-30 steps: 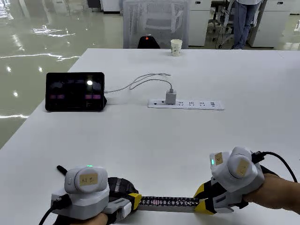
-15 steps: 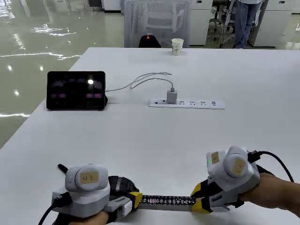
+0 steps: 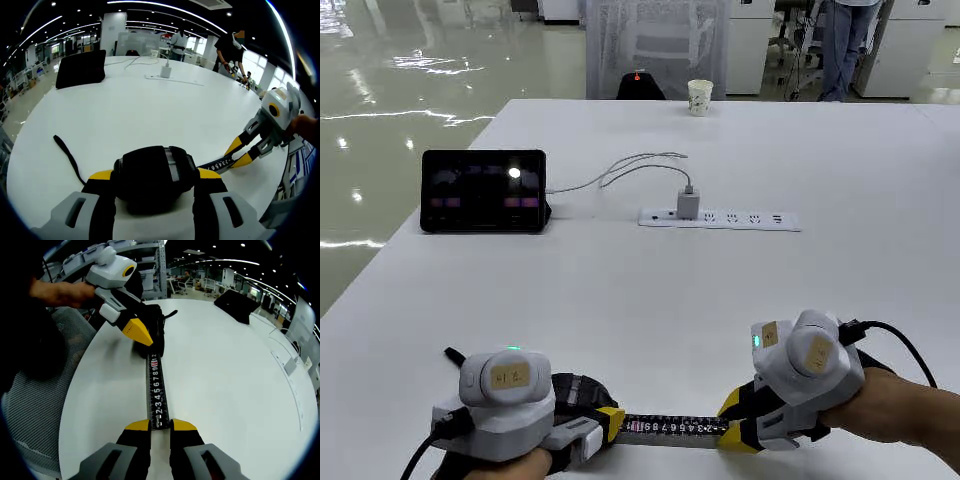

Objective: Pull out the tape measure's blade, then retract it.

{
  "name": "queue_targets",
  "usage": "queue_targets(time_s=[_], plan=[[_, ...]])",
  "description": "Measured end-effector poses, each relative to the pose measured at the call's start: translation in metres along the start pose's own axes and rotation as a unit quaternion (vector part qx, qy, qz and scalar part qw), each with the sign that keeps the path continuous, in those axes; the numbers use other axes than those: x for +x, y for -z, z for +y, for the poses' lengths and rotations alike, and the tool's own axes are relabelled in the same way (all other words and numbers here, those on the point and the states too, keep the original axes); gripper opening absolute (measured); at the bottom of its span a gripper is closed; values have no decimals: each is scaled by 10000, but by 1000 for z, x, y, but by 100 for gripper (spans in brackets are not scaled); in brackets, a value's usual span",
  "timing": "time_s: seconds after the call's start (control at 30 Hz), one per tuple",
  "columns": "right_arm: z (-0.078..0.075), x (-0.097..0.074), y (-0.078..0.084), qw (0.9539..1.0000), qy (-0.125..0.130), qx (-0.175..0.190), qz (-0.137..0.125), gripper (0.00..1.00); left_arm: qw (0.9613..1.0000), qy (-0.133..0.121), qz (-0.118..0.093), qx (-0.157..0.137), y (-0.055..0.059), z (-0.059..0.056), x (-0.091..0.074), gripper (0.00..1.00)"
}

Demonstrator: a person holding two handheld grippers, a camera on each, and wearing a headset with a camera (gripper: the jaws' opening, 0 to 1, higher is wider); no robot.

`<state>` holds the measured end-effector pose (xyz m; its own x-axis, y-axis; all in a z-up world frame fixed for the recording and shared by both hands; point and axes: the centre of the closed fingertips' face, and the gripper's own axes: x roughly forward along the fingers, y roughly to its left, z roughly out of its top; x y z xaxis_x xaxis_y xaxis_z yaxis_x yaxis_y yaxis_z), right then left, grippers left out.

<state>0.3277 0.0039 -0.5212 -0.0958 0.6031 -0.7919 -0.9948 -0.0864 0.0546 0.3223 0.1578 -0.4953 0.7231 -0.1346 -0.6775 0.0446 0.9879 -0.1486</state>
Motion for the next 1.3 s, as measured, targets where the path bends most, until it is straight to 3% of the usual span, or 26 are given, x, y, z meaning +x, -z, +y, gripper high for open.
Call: queue_targets(time_s=[1.3], plan=[[3, 21, -28, 9999, 12, -16, -171, 10, 10000, 16, 10, -28, 0, 0, -1, 57]])
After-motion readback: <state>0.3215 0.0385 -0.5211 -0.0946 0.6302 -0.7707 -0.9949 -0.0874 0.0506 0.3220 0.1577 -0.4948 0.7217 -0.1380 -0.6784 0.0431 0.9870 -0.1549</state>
